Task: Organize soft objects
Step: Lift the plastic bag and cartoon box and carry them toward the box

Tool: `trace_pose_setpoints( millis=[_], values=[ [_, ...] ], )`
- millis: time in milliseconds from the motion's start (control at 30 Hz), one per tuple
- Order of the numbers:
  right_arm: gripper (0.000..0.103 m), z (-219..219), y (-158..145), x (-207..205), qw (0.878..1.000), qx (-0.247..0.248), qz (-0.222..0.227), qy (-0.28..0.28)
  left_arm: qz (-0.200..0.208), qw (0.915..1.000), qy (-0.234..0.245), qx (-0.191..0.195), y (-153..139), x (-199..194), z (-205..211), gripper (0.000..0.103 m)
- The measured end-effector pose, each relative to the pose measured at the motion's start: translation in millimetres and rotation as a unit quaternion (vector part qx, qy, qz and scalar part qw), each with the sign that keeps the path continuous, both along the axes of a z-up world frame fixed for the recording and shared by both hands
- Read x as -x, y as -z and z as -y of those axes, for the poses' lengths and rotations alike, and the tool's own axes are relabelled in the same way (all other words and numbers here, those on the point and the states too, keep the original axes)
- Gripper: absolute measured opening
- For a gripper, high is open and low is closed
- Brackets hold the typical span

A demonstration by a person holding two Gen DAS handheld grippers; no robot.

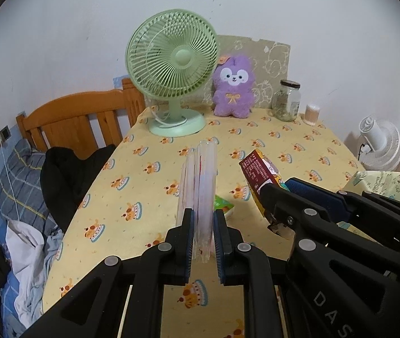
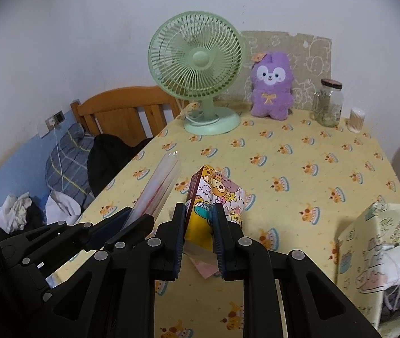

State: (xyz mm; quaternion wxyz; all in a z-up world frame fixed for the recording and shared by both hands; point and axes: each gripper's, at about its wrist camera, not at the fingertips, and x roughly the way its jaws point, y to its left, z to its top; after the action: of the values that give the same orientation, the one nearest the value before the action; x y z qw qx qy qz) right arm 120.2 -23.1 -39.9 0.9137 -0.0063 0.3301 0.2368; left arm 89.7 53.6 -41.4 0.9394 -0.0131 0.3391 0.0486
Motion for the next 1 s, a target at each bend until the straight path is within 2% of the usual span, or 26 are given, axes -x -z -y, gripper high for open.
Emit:
trace_pose_setpoints(
  millis=[500, 1000],
  values=[
    [0.022, 42.0, -27.2, 10.5, 1.0, -0.007, 0.028, 0.012, 0.023, 0.9996, 0.018, -0.005, -24.2, 3.8, 40.5, 0.012],
    [0.022, 105.4, -26.4, -0.1, 0.998, -0.013, 0.034, 0.045, 0.027, 0.9981, 0.053, -0.017, -25.7, -14.0, 100.2, 0.012]
  ],
)
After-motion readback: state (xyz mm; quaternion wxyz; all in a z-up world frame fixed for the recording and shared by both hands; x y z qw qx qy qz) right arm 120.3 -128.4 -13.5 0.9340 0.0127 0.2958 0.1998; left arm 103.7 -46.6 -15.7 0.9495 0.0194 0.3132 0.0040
